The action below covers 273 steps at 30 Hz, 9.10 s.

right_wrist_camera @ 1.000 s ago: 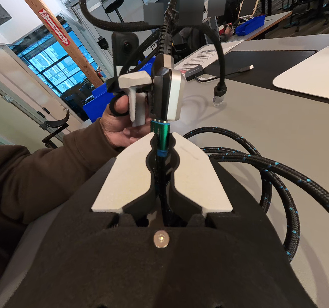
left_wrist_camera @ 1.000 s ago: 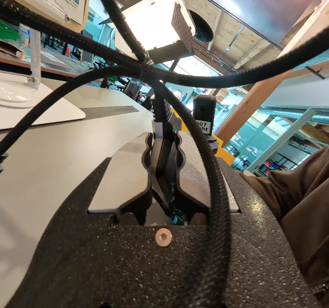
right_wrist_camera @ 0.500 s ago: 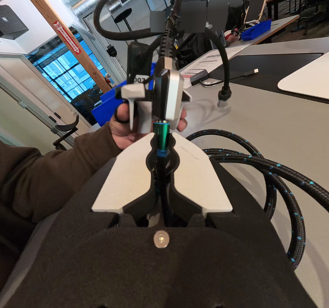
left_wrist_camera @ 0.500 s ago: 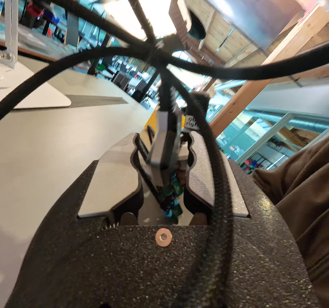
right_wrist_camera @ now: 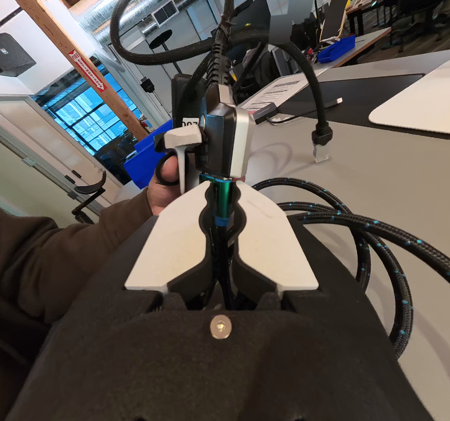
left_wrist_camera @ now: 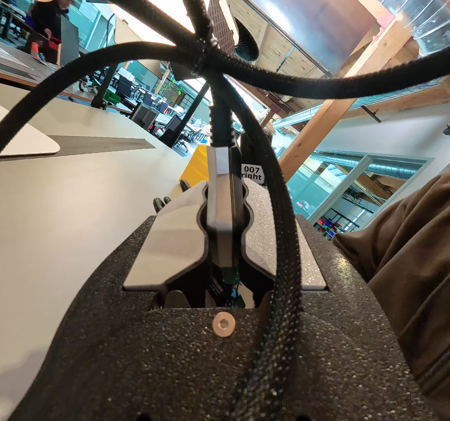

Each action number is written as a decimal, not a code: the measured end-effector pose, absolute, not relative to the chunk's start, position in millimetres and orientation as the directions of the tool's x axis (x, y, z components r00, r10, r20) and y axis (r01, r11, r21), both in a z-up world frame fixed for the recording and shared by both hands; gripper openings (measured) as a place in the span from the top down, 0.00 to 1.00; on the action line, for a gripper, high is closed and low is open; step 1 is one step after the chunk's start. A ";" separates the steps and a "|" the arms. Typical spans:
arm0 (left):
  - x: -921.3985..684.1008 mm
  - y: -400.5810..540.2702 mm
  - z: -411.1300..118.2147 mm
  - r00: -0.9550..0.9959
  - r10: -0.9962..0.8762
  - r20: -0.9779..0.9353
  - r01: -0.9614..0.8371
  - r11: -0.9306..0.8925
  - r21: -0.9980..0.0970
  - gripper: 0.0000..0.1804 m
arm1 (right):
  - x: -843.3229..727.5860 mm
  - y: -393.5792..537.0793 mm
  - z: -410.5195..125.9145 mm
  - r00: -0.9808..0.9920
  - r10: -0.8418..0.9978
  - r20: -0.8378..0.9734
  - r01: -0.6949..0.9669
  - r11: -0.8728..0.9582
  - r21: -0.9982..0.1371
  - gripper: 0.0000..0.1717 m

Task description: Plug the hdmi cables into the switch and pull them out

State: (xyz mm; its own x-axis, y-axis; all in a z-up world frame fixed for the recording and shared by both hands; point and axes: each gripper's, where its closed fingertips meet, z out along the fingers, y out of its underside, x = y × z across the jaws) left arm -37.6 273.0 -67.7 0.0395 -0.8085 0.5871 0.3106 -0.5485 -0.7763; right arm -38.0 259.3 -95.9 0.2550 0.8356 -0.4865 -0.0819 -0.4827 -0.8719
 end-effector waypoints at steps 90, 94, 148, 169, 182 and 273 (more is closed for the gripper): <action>-55.1 296.0 -76.8 0.131 -0.727 0.674 0.423 -0.574 -0.701 0.86 | 309.6 151.4 -51.6 0.920 0.352 -0.175 0.063 -0.573 -0.817 0.76; -52.2 298.2 -77.4 0.127 -0.726 0.676 0.418 -0.579 -0.700 0.86 | 305.8 85.4 -96.3 0.836 0.506 0.214 0.500 -0.539 -0.677 0.71; -51.8 297.0 -77.5 0.119 -0.720 0.683 0.414 -0.589 -0.694 0.86 | 300.5 199.2 -42.5 0.836 0.249 0.489 0.549 -0.392 -0.738 0.92; -51.2 298.9 -78.6 0.101 -0.708 0.699 0.412 -0.610 -0.677 0.87 | 345.1 177.7 -168.8 0.857 0.211 0.470 0.438 -0.777 -0.451 0.95; -52.4 298.7 -77.2 0.105 -0.712 0.694 0.416 -0.602 -0.681 0.86 | 280.9 160.7 -57.9 0.901 0.120 0.417 0.412 -0.538 -0.735 0.94; -91.5 332.7 -96.8 0.204 -0.627 0.752 0.358 -0.667 -0.653 0.88 | 16.6 237.9 -24.9 0.664 0.649 -0.370 -0.149 -0.370 -0.917 0.94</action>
